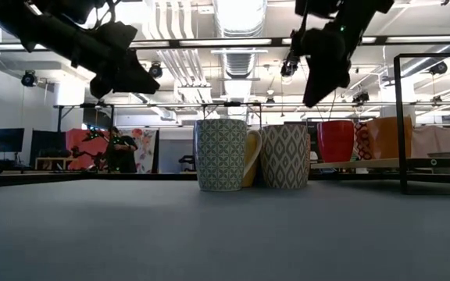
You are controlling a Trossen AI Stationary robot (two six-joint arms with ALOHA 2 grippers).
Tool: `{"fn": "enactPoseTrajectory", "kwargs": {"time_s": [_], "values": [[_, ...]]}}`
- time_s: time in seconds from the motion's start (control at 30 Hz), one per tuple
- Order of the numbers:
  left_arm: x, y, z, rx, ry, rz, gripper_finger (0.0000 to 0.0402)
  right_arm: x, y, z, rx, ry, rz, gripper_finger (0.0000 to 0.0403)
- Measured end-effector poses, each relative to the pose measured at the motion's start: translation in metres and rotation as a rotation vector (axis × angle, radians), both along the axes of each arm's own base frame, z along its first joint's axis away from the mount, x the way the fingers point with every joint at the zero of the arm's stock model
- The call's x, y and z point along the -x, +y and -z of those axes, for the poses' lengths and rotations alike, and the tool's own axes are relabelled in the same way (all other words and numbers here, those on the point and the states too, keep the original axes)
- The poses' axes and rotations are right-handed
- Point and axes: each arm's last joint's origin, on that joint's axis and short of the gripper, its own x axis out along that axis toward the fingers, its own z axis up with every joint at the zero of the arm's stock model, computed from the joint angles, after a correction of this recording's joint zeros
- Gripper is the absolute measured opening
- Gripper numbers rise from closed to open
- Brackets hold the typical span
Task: Place coffee mugs
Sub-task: Put the orange patterned mug on the shelf
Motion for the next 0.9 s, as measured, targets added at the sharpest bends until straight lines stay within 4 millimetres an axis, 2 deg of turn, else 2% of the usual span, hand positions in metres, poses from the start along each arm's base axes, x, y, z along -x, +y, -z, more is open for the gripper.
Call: {"fn": "enactPoseTrajectory", "kwargs": {"time_s": [0.2,0.37,0.53,0.67,0.9], "values": [[0.000,0.000,0.000,0.001,-0.005,0.000,0.0084,0.002,-0.027,0.012,-0.060,0.043,0.172,0.0111],[0.000,0.000,0.000,-0.014,0.005,0.005,0.0084,0.015,-0.055,0.012,-0.147,0.027,0.273,0.0111],[0.000,0.000,0.000,-0.020,0.009,0.008,0.0084,0.028,-0.078,0.011,-0.154,0.008,0.362,0.0111],[0.000,0.000,0.000,-0.026,0.017,0.011,0.0084,0.030,-0.088,0.017,-0.196,0.013,0.398,0.0111],[0.000,0.000,0.001,-0.043,0.030,0.019,0.0084,0.022,-0.095,0.021,-0.200,-0.036,0.423,0.0097]]}}
